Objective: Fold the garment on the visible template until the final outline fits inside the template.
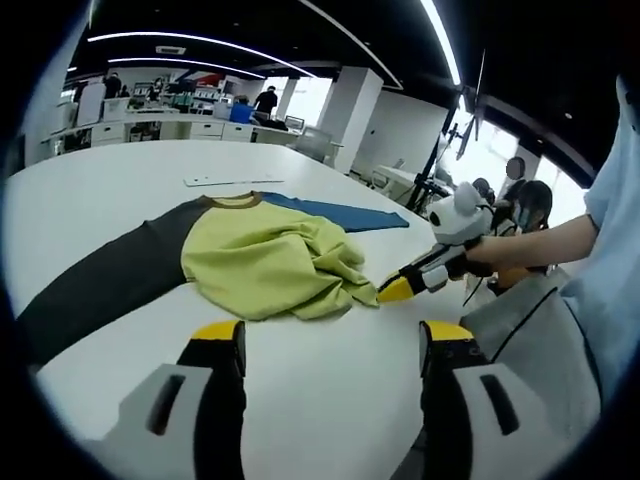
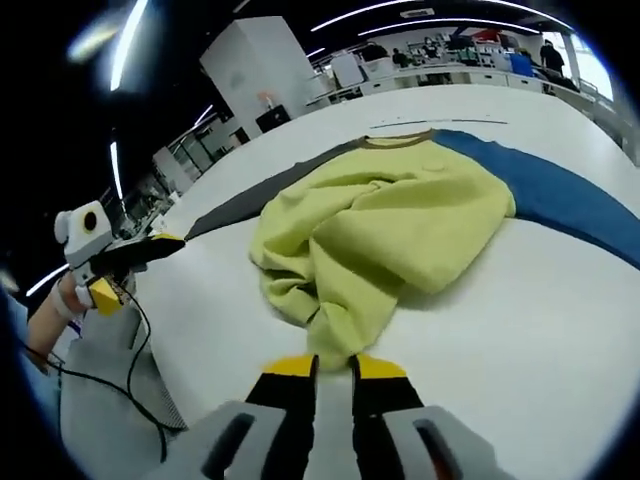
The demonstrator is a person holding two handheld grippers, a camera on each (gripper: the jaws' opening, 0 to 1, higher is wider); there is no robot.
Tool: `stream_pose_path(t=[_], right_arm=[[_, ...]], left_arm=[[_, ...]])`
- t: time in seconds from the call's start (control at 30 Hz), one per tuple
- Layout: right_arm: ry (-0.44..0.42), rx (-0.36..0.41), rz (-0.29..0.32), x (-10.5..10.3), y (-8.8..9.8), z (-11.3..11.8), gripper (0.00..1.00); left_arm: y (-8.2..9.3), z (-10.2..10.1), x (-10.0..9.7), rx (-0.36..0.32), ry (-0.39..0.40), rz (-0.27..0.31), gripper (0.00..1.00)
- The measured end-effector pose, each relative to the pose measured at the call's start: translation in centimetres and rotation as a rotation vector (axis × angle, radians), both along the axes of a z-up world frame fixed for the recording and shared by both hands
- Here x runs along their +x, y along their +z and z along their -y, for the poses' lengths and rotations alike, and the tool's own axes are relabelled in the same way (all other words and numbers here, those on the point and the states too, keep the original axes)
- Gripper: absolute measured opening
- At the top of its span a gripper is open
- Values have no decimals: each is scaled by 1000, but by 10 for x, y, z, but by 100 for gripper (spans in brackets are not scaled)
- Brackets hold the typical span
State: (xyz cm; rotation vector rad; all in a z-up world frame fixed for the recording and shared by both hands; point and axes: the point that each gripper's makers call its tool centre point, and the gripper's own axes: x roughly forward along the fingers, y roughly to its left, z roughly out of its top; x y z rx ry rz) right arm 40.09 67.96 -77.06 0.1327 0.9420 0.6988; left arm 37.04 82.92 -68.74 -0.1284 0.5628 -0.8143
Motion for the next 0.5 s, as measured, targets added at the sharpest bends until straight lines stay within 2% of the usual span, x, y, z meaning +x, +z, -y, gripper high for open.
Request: stream_pose_path(t=[0.17, 0.4, 0.47, 0.5], right_arm=[[-52, 33, -15, -1, 2, 5, 0], [-93, 64, 15, -1, 19, 22, 0], [-113, 76, 17, 0, 25, 28, 0], [-119, 77, 22, 0, 27, 31, 0]], left_arm=[[-3, 3, 0, 8, -11, -4, 65], [-10, 14, 4, 30, -52, -9, 61], [-15, 17, 8, 52, -51, -5, 56], [-21, 17, 11, 85, -51, -9, 52]])
